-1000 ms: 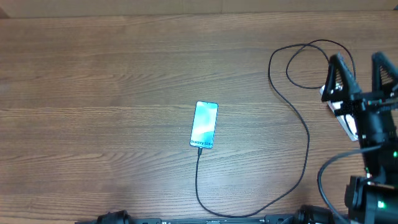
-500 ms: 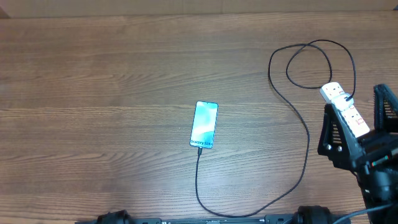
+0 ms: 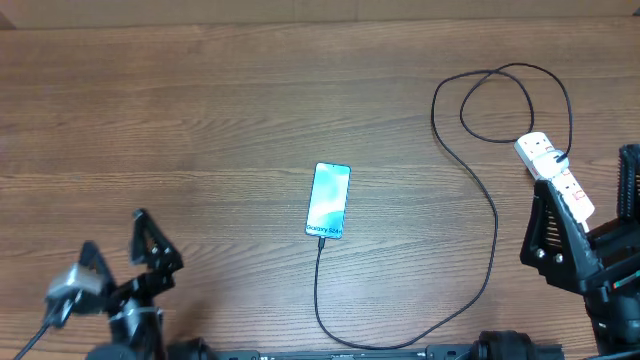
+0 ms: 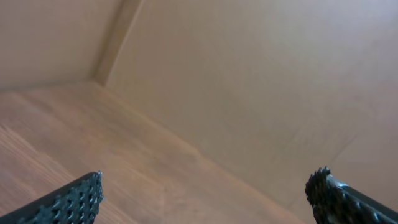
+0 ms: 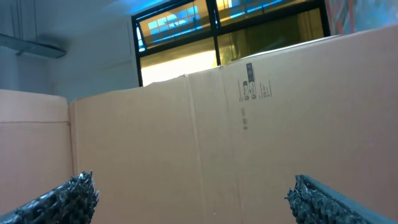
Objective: Plug charger to phone and switch on socket
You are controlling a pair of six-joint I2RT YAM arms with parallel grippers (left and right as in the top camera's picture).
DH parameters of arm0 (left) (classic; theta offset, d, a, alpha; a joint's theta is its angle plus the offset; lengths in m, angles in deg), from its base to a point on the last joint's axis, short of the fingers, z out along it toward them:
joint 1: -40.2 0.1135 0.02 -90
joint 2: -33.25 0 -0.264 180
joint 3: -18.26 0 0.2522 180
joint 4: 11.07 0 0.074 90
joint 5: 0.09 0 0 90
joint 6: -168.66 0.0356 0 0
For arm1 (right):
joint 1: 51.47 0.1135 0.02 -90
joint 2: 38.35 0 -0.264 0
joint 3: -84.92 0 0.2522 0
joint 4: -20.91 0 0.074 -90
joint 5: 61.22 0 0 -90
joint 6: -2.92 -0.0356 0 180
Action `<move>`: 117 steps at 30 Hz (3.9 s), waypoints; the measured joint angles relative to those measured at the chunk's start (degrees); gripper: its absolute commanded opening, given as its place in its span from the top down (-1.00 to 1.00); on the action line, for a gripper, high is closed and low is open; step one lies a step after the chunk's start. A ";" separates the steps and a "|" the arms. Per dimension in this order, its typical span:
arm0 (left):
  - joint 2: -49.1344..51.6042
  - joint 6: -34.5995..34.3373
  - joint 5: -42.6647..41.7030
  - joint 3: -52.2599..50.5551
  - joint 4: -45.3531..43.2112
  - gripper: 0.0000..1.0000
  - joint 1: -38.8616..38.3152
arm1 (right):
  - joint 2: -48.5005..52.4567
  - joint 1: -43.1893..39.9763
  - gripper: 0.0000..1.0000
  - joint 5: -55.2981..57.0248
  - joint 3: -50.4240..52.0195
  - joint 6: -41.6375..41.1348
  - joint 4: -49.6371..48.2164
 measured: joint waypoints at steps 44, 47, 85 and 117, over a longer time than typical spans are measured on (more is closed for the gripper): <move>0.07 -0.22 -4.26 -25.20 -17.97 -0.99 0.00 | -12.76 -0.09 -1.00 14.23 -4.98 0.24 6.99; 0.07 -0.20 -4.26 -25.20 -17.97 -0.99 0.00 | -14.23 -0.09 -1.00 18.86 -7.45 0.24 7.10; 0.07 -0.20 -4.26 -25.20 -17.97 -0.98 0.00 | -22.05 -0.52 -1.00 25.33 -21.59 -2.67 12.74; 0.17 -0.20 -4.26 -25.31 -17.97 -0.99 0.00 | -21.90 -0.50 -1.00 26.18 55.23 -25.57 -23.93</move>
